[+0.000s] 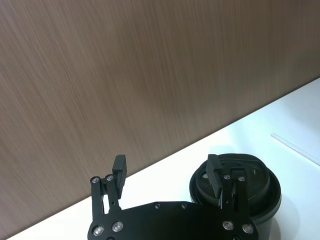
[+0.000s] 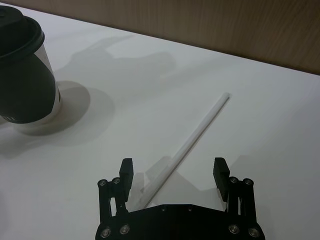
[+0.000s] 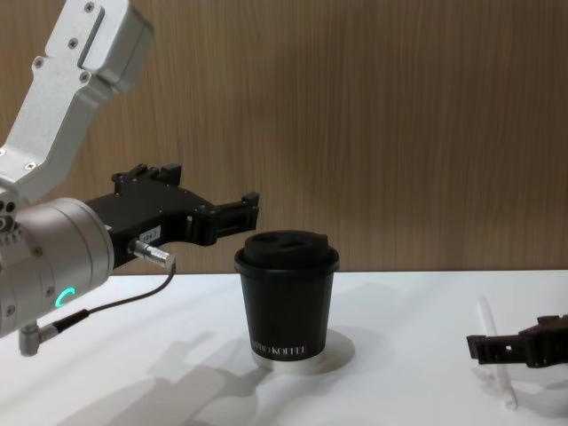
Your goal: Pick up the straw with one hand, pass it to the other hand, and insert it into the cup.
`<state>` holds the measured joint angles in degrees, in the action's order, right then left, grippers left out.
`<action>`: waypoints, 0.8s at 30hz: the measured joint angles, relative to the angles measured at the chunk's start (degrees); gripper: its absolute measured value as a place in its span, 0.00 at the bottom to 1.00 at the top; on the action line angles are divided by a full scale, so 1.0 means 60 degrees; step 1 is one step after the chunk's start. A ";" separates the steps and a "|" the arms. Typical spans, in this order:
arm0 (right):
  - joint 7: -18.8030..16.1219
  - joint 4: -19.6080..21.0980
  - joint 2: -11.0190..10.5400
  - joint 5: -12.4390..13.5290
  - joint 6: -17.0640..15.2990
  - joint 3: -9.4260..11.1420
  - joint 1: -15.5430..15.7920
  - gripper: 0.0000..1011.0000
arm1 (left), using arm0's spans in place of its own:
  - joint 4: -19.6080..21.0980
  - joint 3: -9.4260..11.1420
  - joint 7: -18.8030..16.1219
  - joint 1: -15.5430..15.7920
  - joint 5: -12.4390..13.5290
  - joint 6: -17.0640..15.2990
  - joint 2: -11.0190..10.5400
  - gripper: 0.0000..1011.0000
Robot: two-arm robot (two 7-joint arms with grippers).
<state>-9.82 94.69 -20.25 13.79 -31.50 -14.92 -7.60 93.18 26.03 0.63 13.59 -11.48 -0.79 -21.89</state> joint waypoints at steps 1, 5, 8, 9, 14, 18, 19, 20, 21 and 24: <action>0.0000 -0.0003 0.0003 -0.0007 -0.0008 0.0002 0.0000 0.99 | 0.0000 0.0000 0.0000 0.0000 0.0000 0.0000 0.0000 0.99; 0.0000 -0.0009 0.0020 -0.0047 -0.0039 0.0009 0.0017 0.99 | 0.0000 -0.0001 0.0000 0.0000 0.0000 0.0000 0.0000 0.99; -0.0006 -0.0010 0.0032 -0.0078 -0.0066 0.0012 0.0028 0.99 | -0.0001 0.0000 0.0000 0.0000 0.0000 0.0000 0.0000 0.99; -0.0008 -0.0010 0.0034 -0.0082 -0.0069 0.0013 0.0032 0.99 | 0.0000 -0.0001 -0.0001 0.0000 0.0001 0.0000 0.0000 0.99; -0.0024 -0.0009 0.0056 -0.0115 -0.0101 0.0024 0.0059 0.99 | 0.0000 -0.0001 -0.0001 0.0000 0.0000 0.0000 0.0000 0.99; -0.0043 -0.0005 0.0072 -0.0152 -0.0129 0.0034 0.0075 0.99 | 0.0000 0.0000 0.0000 0.0000 0.0000 0.0000 0.0000 0.99; -0.0047 -0.0004 0.0074 -0.0157 -0.0134 0.0036 0.0077 0.99 | 0.0001 -0.0001 -0.0001 0.0000 0.0001 0.0000 0.0000 0.99; -0.0051 -0.0004 0.0079 -0.0163 -0.0138 0.0038 0.0079 0.99 | 0.0001 -0.0001 -0.0001 0.0000 0.0001 0.0000 0.0000 0.99; -0.0054 -0.0003 0.0081 -0.0168 -0.0143 0.0039 0.0080 0.99 | 0.0000 -0.0001 -0.0001 -0.0001 0.0000 0.0000 0.0000 0.99; -0.0079 -0.0001 0.0090 -0.0188 -0.0162 0.0047 0.0086 0.99 | 0.0000 -0.0001 0.0000 0.0000 0.0000 0.0000 0.0000 0.99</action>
<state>-10.29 94.69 -19.71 12.66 -32.47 -14.63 -7.09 93.18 26.02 0.63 13.59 -11.48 -0.79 -21.89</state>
